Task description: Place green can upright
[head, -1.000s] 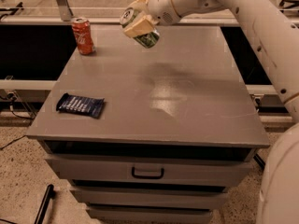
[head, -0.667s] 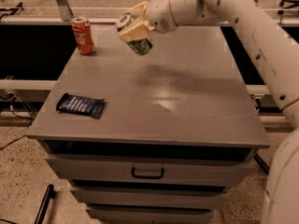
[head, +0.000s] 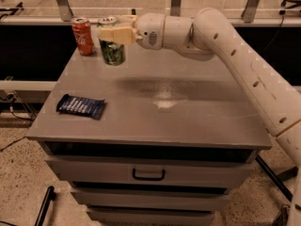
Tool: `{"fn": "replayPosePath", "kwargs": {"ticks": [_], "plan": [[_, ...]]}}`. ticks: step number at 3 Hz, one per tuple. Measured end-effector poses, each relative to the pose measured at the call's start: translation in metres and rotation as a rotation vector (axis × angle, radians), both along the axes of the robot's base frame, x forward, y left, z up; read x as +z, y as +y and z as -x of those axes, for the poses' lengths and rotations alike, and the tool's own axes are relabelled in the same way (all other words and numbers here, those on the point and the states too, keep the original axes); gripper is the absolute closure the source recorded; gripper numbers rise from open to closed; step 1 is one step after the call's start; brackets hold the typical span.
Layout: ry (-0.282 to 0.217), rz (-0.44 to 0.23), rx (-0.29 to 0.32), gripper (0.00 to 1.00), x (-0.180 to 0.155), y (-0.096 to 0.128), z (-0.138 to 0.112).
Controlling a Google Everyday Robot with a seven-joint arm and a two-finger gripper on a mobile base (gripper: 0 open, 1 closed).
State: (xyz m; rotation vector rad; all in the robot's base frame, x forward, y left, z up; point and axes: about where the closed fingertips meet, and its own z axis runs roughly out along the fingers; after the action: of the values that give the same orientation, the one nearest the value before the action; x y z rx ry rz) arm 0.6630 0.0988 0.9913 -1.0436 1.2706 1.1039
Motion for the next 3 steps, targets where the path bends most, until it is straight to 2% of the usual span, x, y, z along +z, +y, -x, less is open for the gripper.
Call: {"fn": "replayPosePath", "kwargs": {"ticks": [1,2,3], "plan": [[0.018,-0.067,0.032,1.0,0.016,0.013,0.011],[0.014,-0.014,0.027,1.0,0.01,0.012,0.007],[0.014,0.007,0.014,1.0,-0.009,0.006,-0.001]]}}
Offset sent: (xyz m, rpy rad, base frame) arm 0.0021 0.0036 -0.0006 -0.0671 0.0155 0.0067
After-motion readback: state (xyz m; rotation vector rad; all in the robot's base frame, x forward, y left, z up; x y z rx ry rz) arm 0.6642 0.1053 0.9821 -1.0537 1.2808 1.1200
